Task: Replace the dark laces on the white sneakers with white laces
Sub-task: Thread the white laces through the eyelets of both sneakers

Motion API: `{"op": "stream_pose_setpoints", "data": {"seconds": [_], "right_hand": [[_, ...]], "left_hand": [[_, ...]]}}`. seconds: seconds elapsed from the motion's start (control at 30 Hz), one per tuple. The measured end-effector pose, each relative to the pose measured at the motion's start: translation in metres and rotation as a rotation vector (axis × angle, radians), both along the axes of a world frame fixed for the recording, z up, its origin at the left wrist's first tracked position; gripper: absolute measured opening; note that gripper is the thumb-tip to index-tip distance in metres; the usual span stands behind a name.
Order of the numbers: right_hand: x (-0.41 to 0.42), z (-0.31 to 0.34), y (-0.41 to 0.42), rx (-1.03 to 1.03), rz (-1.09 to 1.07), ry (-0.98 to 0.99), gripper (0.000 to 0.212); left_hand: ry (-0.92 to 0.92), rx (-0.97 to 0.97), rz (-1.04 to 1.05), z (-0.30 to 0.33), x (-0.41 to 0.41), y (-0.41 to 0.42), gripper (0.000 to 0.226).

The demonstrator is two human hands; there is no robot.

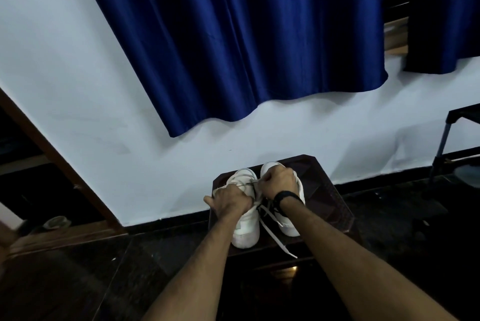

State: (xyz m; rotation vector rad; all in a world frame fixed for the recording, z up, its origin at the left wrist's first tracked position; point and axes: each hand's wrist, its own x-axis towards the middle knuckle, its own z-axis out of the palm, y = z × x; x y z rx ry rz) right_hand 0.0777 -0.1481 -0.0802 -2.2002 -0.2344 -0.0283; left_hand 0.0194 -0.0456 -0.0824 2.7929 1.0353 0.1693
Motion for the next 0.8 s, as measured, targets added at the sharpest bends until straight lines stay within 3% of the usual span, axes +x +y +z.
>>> {"op": "stream_pose_setpoints", "data": {"seconds": [0.17,0.3,0.4,0.5,0.6,0.7,0.8], "right_hand": [[0.000,0.002,-0.002,-0.006,-0.023,0.044,0.027],[0.003,0.005,-0.004,-0.008,-0.017,0.058,0.020],[0.009,0.001,-0.004,-0.003,0.033,0.079,0.012],[0.015,-0.001,-0.007,0.019,0.095,0.118,0.009],[0.018,0.001,-0.011,0.061,0.172,0.163,0.019],[0.019,0.001,-0.009,0.085,0.143,0.184,0.014],[0.019,-0.001,-0.008,0.129,0.094,0.185,0.016]], "left_hand": [[-0.243,-0.225,0.080,-0.005,-0.004,0.005,0.015],[-0.248,-0.536,0.034,-0.009,0.002,0.025,0.014],[-0.149,-0.696,-0.101,-0.009,0.006,0.035,0.029],[-0.066,-0.665,-0.190,-0.007,0.006,0.033,0.034],[-0.039,-0.480,-0.165,-0.004,-0.001,0.028,0.021],[0.005,-0.296,-0.182,-0.007,-0.005,0.025,0.014],[-0.077,-0.314,-0.251,-0.009,-0.009,0.028,0.008]]}}
